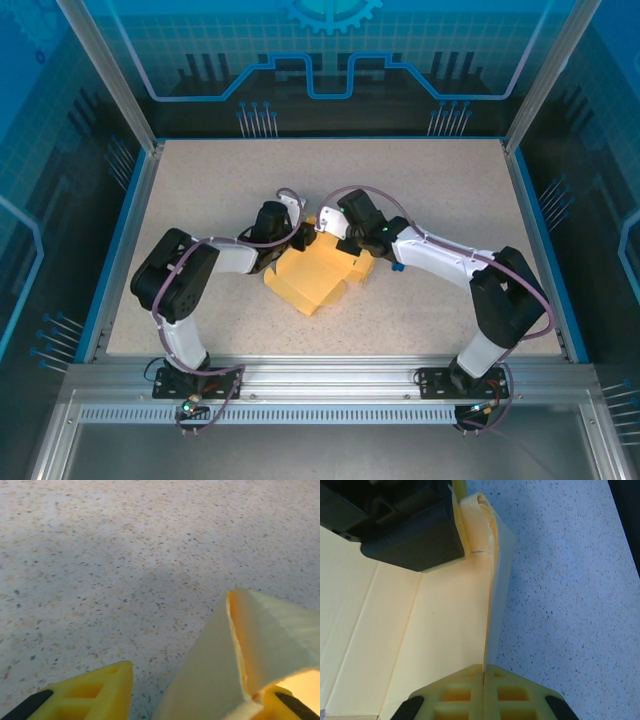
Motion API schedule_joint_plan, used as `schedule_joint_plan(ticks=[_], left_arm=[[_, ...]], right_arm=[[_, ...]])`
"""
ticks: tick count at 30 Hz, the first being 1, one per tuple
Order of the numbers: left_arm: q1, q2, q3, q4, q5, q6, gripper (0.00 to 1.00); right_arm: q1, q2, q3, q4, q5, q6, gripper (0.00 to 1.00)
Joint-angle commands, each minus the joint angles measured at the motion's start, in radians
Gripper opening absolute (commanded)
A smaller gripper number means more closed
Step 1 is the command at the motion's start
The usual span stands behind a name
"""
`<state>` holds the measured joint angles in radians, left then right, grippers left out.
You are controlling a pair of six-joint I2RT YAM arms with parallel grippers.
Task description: Fold the paper box
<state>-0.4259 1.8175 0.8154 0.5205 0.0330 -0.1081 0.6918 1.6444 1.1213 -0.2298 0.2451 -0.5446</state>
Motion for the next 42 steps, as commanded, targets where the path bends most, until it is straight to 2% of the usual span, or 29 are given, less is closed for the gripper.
schedule_joint_plan(ticks=[1, 3, 5, 14, 20, 26, 34, 42], left_arm=[[0.017, -0.018, 0.016, -0.055, -0.245, -0.076, 0.36], [0.004, -0.014, 0.029, -0.079, -0.301, -0.076, 0.34], [-0.002, -0.011, 0.032, -0.08, -0.303, -0.07, 0.34], [-0.004, -0.04, 0.001, -0.021, -0.064, 0.009, 0.47], [-0.005, -0.088, -0.064, 0.025, 0.002, 0.027, 0.56], [-0.004, -0.118, -0.098, -0.011, 0.048, 0.033, 0.63], [-0.005, -0.065, -0.092, -0.054, 0.069, 0.028, 0.64], [-0.018, 0.018, -0.024, -0.096, 0.015, 0.038, 0.6]], right_arm=[[0.024, -0.026, -0.019, -0.069, -0.052, 0.009, 0.0], [0.028, -0.03, -0.027, -0.065, -0.052, 0.015, 0.0], [0.028, -0.035, -0.032, -0.06, -0.048, 0.021, 0.0], [0.006, -0.034, -0.009, -0.031, 0.026, 0.076, 0.0], [-0.002, -0.032, 0.004, -0.037, 0.04, 0.085, 0.0], [-0.012, -0.037, 0.005, -0.037, 0.043, 0.089, 0.0], [-0.017, -0.035, 0.006, -0.034, 0.041, 0.089, 0.0], [-0.017, -0.037, 0.005, -0.037, 0.031, 0.092, 0.0]])
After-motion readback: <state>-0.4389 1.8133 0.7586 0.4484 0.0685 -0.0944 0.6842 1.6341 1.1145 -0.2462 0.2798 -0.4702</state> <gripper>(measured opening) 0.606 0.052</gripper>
